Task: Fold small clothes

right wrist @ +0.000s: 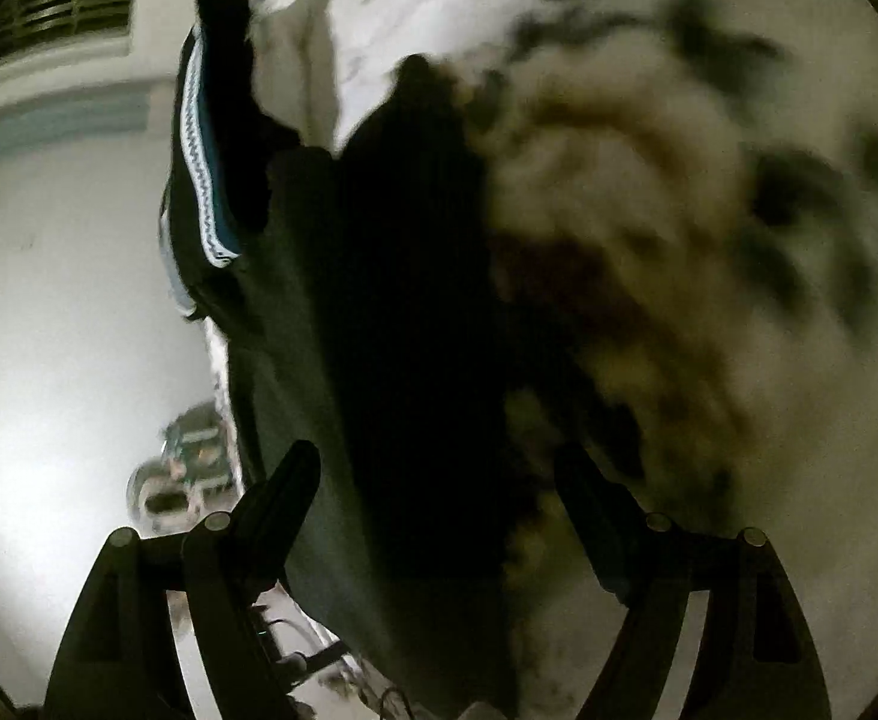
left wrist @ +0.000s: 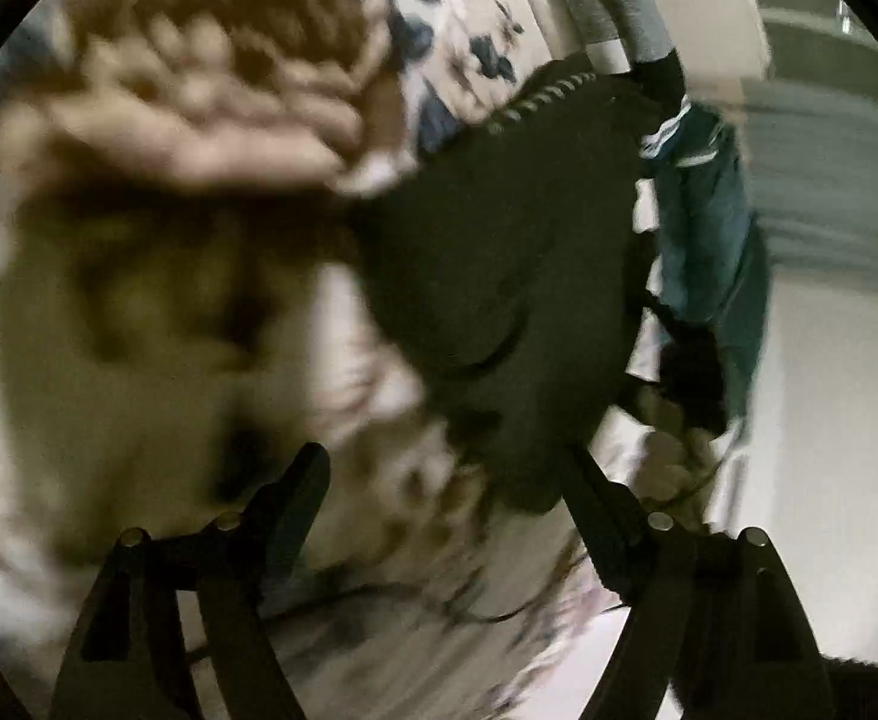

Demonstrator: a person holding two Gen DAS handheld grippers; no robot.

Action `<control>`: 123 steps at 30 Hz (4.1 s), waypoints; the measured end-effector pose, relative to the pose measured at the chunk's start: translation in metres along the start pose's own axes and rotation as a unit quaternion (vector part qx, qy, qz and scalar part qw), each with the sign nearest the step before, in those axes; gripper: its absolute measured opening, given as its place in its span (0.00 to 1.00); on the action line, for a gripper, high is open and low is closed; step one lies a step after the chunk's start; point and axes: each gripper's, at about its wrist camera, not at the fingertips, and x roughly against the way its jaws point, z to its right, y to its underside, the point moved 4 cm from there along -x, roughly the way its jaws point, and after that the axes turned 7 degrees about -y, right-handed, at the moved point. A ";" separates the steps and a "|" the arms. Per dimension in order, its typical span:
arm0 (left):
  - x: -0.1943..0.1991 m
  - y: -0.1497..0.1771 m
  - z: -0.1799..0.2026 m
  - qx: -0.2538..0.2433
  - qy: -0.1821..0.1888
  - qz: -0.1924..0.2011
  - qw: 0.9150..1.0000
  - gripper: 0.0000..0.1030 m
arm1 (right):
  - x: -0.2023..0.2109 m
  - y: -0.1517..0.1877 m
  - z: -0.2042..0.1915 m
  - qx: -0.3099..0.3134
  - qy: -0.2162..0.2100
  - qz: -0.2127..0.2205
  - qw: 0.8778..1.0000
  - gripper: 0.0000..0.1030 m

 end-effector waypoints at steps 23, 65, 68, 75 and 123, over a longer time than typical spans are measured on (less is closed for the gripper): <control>0.039 -0.076 0.072 -0.070 -0.056 0.063 0.994 0.17 | 0.013 0.147 -0.012 -0.098 -0.033 0.142 0.984 0.28; 0.036 0.002 -0.100 -0.107 -0.412 0.029 0.904 1.00 | 0.009 0.135 -0.018 0.028 0.240 0.055 0.969 0.51; 0.046 0.000 -0.088 -0.108 -0.413 0.031 0.904 1.00 | 0.014 0.141 -0.021 0.046 0.251 0.082 0.963 0.11; 0.082 -0.017 -0.028 -0.151 -0.363 0.102 0.914 1.00 | 0.047 0.142 -0.061 0.081 0.252 0.146 0.953 0.04; -0.016 -0.112 0.033 -0.176 -0.265 0.052 0.946 0.38 | -0.011 0.098 -0.016 -0.010 0.209 0.071 0.975 0.51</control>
